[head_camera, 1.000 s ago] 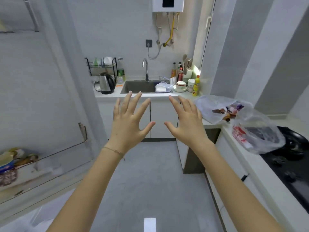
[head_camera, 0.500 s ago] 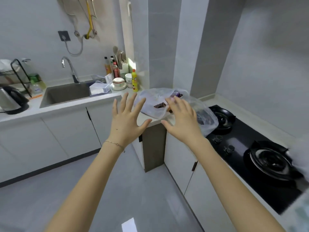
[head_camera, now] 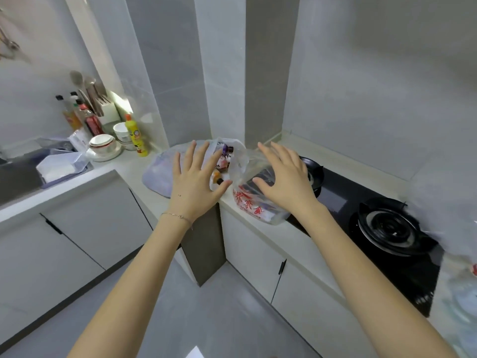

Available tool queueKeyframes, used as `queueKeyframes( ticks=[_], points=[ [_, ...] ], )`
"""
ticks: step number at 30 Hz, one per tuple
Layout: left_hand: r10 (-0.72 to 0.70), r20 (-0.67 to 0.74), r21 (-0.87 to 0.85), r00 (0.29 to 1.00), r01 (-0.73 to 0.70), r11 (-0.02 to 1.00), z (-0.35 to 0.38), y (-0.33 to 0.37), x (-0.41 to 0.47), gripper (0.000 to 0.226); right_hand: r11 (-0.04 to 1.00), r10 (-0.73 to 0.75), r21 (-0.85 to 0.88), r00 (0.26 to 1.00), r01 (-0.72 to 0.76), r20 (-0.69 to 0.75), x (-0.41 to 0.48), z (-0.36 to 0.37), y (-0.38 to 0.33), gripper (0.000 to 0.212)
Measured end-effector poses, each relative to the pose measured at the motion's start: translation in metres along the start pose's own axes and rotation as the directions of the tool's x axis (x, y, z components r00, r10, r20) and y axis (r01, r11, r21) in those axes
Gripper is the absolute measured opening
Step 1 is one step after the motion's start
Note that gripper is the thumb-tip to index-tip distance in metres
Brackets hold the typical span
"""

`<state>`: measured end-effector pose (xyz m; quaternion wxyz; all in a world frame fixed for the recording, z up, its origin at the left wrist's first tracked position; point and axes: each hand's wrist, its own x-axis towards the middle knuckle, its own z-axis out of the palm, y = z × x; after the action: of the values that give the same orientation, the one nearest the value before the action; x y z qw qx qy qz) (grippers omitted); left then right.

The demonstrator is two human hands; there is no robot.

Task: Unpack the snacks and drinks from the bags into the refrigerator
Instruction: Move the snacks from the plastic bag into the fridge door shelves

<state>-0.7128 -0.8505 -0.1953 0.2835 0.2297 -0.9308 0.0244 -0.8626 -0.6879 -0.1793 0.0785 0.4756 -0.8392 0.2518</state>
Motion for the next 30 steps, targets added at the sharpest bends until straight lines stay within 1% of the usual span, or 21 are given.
queueKeyframes(
  ticks=[5,12,15,18,21,24,28,30],
  points=[
    [0.031,0.04,-0.054,0.999,-0.029,0.998,0.047,-0.004,0.046,0.07,0.999,0.037,-0.031,0.999,-0.037,0.006,0.038,0.02,0.033,0.075],
    [0.045,0.113,-0.052,0.993,-0.039,0.998,0.127,-0.004,0.11,0.071,0.997,0.07,-0.045,0.995,-0.068,0.065,0.1,0.06,0.098,0.075],
    [0.031,0.148,-0.061,0.989,-0.022,0.998,0.164,-0.002,0.129,0.07,0.996,0.087,-0.043,0.987,-0.082,0.132,0.121,0.08,0.129,0.074],
    [0.009,0.213,-0.053,0.977,0.002,0.999,0.2,-0.003,0.136,0.07,0.997,0.079,-0.026,0.973,-0.075,0.215,0.137,0.101,0.154,0.075],
    [0.02,0.269,-0.041,0.963,-0.009,0.999,0.23,-0.004,0.138,0.069,0.998,0.059,-0.027,0.955,-0.053,0.291,0.147,0.123,0.174,0.077],
    [0.041,0.331,-0.073,0.943,-0.018,0.997,0.253,-0.006,0.137,0.066,0.998,0.057,-0.034,0.936,-0.048,0.347,0.151,0.143,0.185,0.078],
    [0.06,0.431,-0.115,0.901,-0.011,0.993,0.284,-0.015,0.135,0.064,0.996,0.09,-0.046,0.89,-0.077,0.447,0.157,0.173,0.198,0.076],
    [0.09,0.474,-0.15,0.876,-0.02,0.988,0.299,-0.02,0.133,0.064,0.992,0.124,-0.032,0.857,-0.125,0.499,0.157,0.187,0.202,0.074]
  ],
)
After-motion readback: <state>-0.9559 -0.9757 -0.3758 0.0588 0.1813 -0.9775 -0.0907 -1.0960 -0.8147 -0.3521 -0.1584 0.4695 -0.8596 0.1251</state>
